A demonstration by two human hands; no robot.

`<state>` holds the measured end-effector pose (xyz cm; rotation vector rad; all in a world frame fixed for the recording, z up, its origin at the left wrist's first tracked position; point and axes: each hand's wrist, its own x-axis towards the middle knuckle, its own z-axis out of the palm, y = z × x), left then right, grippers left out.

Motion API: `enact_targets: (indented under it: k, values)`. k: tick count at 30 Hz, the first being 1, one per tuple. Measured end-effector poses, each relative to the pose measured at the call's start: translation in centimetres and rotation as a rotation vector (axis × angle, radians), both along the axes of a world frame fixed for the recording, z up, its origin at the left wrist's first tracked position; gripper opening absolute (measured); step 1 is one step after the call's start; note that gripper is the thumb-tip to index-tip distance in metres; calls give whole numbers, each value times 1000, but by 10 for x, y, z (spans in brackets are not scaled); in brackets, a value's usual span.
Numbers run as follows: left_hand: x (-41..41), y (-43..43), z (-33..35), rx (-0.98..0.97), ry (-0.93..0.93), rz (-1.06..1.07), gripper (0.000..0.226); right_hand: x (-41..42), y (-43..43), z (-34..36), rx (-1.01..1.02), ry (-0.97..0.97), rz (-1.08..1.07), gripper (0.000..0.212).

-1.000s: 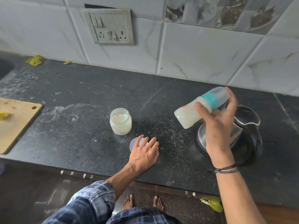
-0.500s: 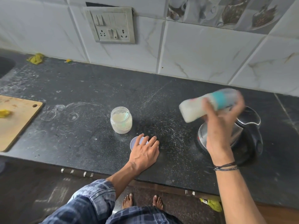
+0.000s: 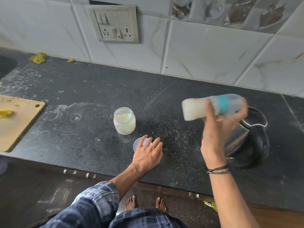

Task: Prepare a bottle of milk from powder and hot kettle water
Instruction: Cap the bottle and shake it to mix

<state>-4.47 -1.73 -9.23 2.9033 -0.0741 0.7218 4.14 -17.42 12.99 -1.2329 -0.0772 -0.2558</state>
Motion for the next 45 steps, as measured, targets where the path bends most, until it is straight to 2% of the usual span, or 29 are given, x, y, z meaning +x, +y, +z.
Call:
enact_targets:
  k: [2, 3, 6, 8, 10, 11, 13, 15, 18, 19, 22, 23, 26, 27, 31, 33, 35, 39, 43, 45]
  values:
    - [0, 1, 0, 3, -1, -6, 21, -1, 0, -6, -127, 15, 100, 87]
    - [0, 1, 1, 1, -1, -4, 21, -2, -1, -5, -124, 4, 84, 86]
    - [1, -1, 2, -7, -16, 4, 20, 1, -3, -3, 68, 18, -112, 91]
    - [-1, 0, 2, -3, -15, -3, 20, 1, -1, -2, 42, 55, -29, 87]
    - [-1, 1, 2, -1, -18, -7, 20, 1, -6, -8, -96, 74, 107, 83]
    - [-1, 0, 3, -2, -20, -5, 20, -1, -8, -8, -94, 59, 93, 84]
    - [1, 0, 3, -6, -22, 1, 19, 0, -9, -4, 47, 54, -28, 89]
    - [0, 0, 3, -3, -17, 1, 19, 4, -8, -3, 83, 63, -56, 87]
    - [-1, 0, 2, -9, -23, -10, 18, 4, -7, -4, -113, 45, 132, 80]
    - [0, 0, 2, -13, -27, -8, 17, 3, -8, -2, -119, 14, 108, 82]
    - [0, -1, 2, -12, -28, 1, 17, 4, -6, 7, 92, 1, -92, 97]
    - [0, 0, 2, -8, -25, 1, 18, 5, -5, 8, 105, 12, -98, 98]
    - [0, 1, 2, -3, -18, -9, 19, 5, -5, 2, -92, 44, 99, 83]
    - [0, 1, 2, -5, -15, -8, 19, 4, -7, 2, -98, 27, 98, 84]
    - [0, 0, 3, -1, -19, 0, 18, 4, -7, 5, 98, 35, -94, 95]
    - [-1, 0, 3, 1, -20, -9, 19, 4, -5, 3, -13, 74, 20, 82]
    - [-1, 1, 3, -4, -22, -10, 19, 3, -7, 0, -92, 68, 93, 78]
    - [0, 0, 2, -10, -22, -5, 19, 6, -8, 5, 117, 48, -138, 84]
    - [0, 1, 2, -9, -31, -12, 19, 5, -7, 0, -80, 62, 66, 78]
    - [0, 0, 3, -11, -37, -7, 18, 5, -7, 5, 21, 33, -33, 81]
